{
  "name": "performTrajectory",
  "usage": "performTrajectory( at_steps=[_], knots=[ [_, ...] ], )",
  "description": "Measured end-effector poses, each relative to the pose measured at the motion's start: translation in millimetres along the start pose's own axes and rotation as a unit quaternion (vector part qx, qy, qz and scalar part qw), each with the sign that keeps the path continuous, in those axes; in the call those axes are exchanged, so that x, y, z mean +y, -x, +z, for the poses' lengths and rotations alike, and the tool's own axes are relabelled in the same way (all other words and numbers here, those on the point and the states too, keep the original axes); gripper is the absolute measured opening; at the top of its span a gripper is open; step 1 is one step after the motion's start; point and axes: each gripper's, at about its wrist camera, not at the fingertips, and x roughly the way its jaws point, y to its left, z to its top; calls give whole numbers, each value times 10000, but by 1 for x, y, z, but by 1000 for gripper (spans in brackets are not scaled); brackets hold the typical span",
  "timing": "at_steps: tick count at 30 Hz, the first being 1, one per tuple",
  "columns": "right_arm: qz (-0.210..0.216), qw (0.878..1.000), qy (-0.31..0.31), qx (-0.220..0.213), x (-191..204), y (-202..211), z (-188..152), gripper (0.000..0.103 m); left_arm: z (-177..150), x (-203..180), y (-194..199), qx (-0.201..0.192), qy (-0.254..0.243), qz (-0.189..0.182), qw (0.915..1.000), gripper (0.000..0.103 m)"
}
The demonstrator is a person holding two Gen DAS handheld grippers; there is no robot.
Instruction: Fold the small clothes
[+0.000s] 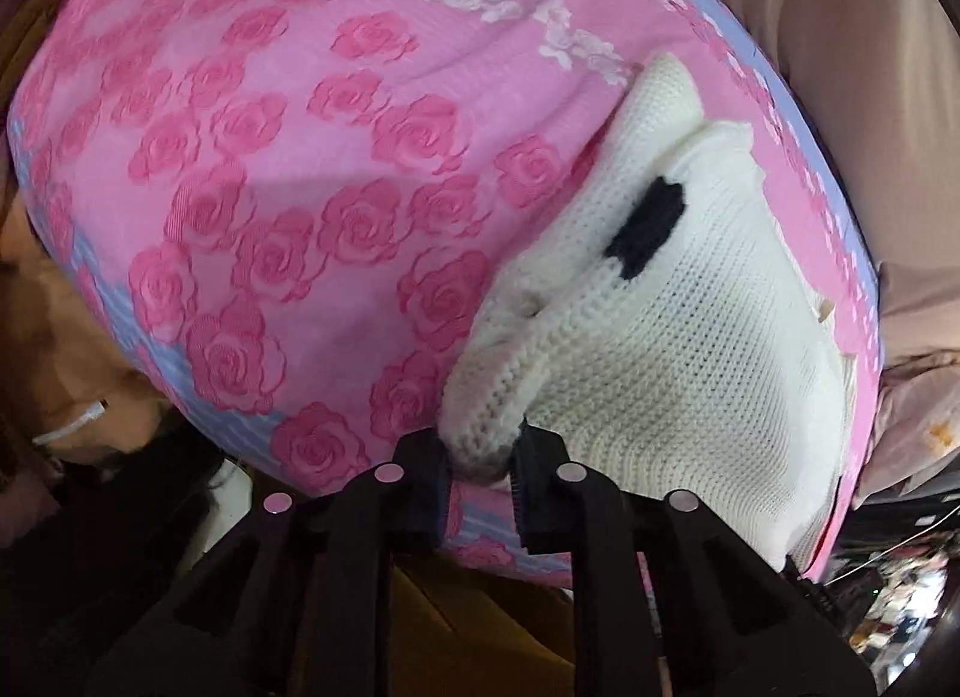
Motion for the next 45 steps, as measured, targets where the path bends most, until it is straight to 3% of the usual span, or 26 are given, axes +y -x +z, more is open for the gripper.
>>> performTrajectory(
  at_steps=[2,5,7,10,13,16,18,21,22,24,25,27,28,29,31,32,34,35,37,39,40,41,42,44,45],
  knots=[
    [-101,9999,-79,-16,7,11,8,26,9,-20,24,-194,-285,16,9994,24],
    [-485,9953,431,-719,33,46,18,28,22,-49,64,-880,-665,42,9939,46],
    [-457,9861,1140,-1117,72,58,24,26,31,-79,79,-1283,-957,4,9871,49],
    [399,9766,2001,-684,149,27,23,14,34,-130,54,-1049,-1542,-127,9824,49],
    [1207,9572,2621,219,214,-33,5,13,23,-169,0,-606,-2138,23,9750,49],
    [980,9365,3242,909,244,-89,-20,10,17,-171,-44,-316,-2301,502,9714,48],
    [864,9394,3196,885,227,-95,-13,0,20,-160,-38,-587,-2265,457,9712,47],
    [410,9785,2019,123,140,-55,40,0,36,-122,-21,-962,-1969,881,9717,48],
    [253,9874,1558,-51,104,-43,53,0,41,-105,-20,-925,-1823,759,9759,48],
    [152,9967,754,-243,34,-24,73,0,46,-75,-15,-914,-1647,242,9818,39],
    [438,9972,548,-253,14,-16,77,0,45,-75,-14,-925,-1726,223,9804,39],
    [266,9966,701,-351,19,-2,82,0,42,-89,-15,-972,-1940,446,9752,40],
    [138,9950,903,-412,31,1,86,3,44,-96,-14,-1011,-1916,409,9754,42],
    [108,9928,1067,-532,47,4,91,14,43,-104,-11,-1063,-1859,300,9763,48],
    [203,9899,1200,-728,75,2,107,24,61,-123,-10,-1171,-1739,258,9774,64],
    [188,9881,1272,-850,90,-2,120,41,75,-131,-12,-1221,-1653,399,9778,72],
    [45,9859,1387,-933,104,-12,136,62,98,-134,-17,-1228,-1558,380,9794,73],
    [-67,9859,1416,-890,109,-24,146,62,108,-133,-25,-1136,-1476,455,9814,73],
    [-251,9884,1395,-541,113,-62,164,61,123,-128,-47,-798,-1297,415,9875,58],
    [-243,9879,1440,-522,111,-70,161,30,130,-124,-51,-813,-1224,592,9874,32],
    [-32,9879,1448,-555,113,-66,160,8,132,-122,-46,-848,-1219,534,9875,24],
    [262,9877,1364,-712,113,-56,162,7,133,-120,-44,-883,-1219,585,9869,12],
    [429,9860,1278,-980,113,-42,166,7,135,-117,-43,-896,-1213,595,9868,11],
    [294,9865,1127,-1152,102,-37,177,7,137,-109,-48,-832,-1156,660,9876,12],
    [87,9890,1100,-987,95,-49,182,7,138,-108,-50,-874,-1167,670,9870,13]
  ],
)
